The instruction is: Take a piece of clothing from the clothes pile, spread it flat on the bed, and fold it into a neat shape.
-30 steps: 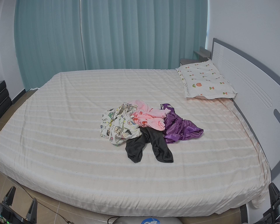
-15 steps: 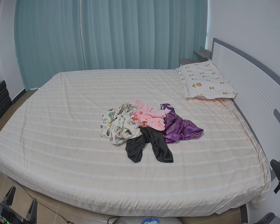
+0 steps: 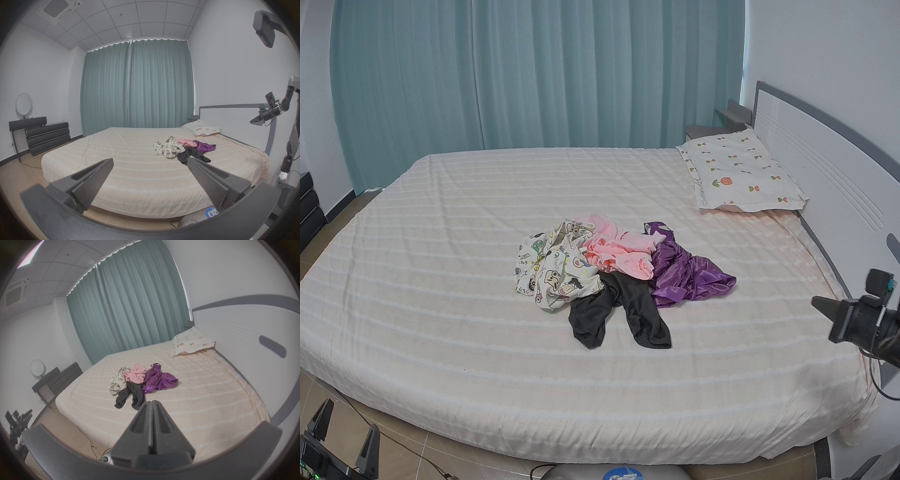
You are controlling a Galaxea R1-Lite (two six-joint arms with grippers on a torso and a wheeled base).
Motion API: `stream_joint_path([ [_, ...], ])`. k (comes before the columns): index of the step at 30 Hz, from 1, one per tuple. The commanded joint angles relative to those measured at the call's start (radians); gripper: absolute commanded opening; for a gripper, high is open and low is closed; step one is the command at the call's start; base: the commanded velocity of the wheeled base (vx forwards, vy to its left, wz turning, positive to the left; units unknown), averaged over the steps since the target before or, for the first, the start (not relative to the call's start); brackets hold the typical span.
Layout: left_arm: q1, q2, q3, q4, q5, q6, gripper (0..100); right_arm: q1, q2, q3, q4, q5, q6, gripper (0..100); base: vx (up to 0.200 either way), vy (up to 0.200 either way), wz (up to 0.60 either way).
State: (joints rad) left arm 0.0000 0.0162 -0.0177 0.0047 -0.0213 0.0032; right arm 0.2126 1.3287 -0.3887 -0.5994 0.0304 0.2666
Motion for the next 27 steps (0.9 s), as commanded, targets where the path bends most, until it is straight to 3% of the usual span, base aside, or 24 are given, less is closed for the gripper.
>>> stream_joint_path([
  [1,0.000,-0.015,0.016,0.000,0.000,0.000,100,0.189,0.822,-0.292,-0.343,-0.058,0.201,0,0.000,0.000,0.00],
  [6,0.000,-0.015,0.016,0.000,0.000,0.000,100,0.209,0.892,-0.368,-0.339,-0.064,0.238,0,0.000,0.000,0.00],
  [7,0.000,-0.015,0.016,0.000,0.000,0.000,100,0.217,0.911,-0.389,-0.336,-0.064,0.250,100,0.000,0.000,0.00],
  [20,0.000,-0.015,0.016,0.000,0.000,0.000,100,0.294,1.083,-0.568,-0.333,-0.064,0.260,100,0.000,0.000,0.00],
  [27,0.000,-0.015,0.016,0.000,0.000,0.003,100,0.294,1.172,-0.733,-0.200,-0.075,0.260,100,0.000,0.000,0.00],
])
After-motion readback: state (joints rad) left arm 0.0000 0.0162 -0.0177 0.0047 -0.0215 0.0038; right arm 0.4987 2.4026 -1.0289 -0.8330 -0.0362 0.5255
